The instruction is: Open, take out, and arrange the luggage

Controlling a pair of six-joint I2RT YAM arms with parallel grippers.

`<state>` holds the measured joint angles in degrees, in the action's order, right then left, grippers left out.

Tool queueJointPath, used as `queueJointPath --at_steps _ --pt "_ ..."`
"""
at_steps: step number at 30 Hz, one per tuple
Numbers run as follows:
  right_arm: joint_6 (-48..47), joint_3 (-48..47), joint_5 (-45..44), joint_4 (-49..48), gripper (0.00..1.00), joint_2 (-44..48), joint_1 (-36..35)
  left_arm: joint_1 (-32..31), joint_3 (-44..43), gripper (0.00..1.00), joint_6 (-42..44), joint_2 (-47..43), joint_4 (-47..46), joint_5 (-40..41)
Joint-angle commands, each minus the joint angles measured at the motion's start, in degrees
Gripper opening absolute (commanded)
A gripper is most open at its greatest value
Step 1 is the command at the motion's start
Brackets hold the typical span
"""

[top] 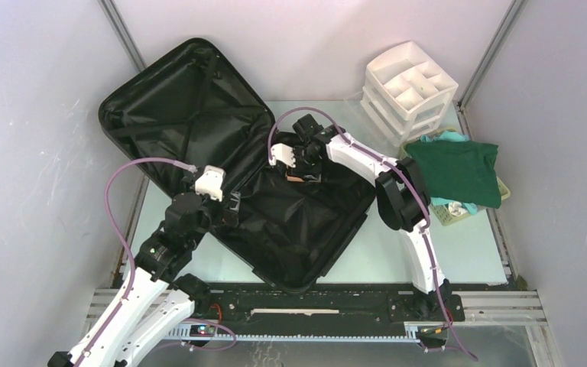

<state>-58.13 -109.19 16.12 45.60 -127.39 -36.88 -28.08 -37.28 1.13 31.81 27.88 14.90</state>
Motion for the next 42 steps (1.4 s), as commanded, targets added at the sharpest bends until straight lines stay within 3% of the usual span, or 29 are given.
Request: queueJointPath --at_steps 1,10,20,22,26,31,37,42 --pt "1.88 -2.09 -3.10 0.38 0.48 -1.64 -0.96 0.56 1.15 1.00 1.41 -0.43 -2.30 0.64" --pt "2.85 -2.00 -7.14 0.16 0.46 -4.72 -1.81 0.92 1.26 1.00 1.51 -0.24 -2.48 -0.40" --pt "3.73 -0.69 -7.81 -0.35 0.50 -4.96 -1.83 1.00 1.42 1.00 1.58 -0.53 -2.48 -0.75" --pt "4.54 -0.65 -7.18 -0.15 0.46 -4.70 -1.79 1.00 1.47 1.00 1.57 -0.67 -2.48 -0.83" --pt "6.32 -0.61 -3.07 1.95 0.18 -1.61 -1.65 1.00 1.50 1.00 1.54 -1.12 -2.47 -0.84" --pt "9.68 2.06 9.36 3.92 0.01 7.83 0.97 1.00 1.59 1.00 1.59 -1.44 -2.49 -1.35" --pt "12.44 7.51 23.51 4.19 0.00 17.47 5.31 1.09 1.60 1.00 1.53 -1.30 -2.55 -1.63" --pt "11.81 12.27 28.64 3.62 0.00 23.71 6.75 1.09 1.59 1.00 1.55 -1.10 -2.60 -1.72"
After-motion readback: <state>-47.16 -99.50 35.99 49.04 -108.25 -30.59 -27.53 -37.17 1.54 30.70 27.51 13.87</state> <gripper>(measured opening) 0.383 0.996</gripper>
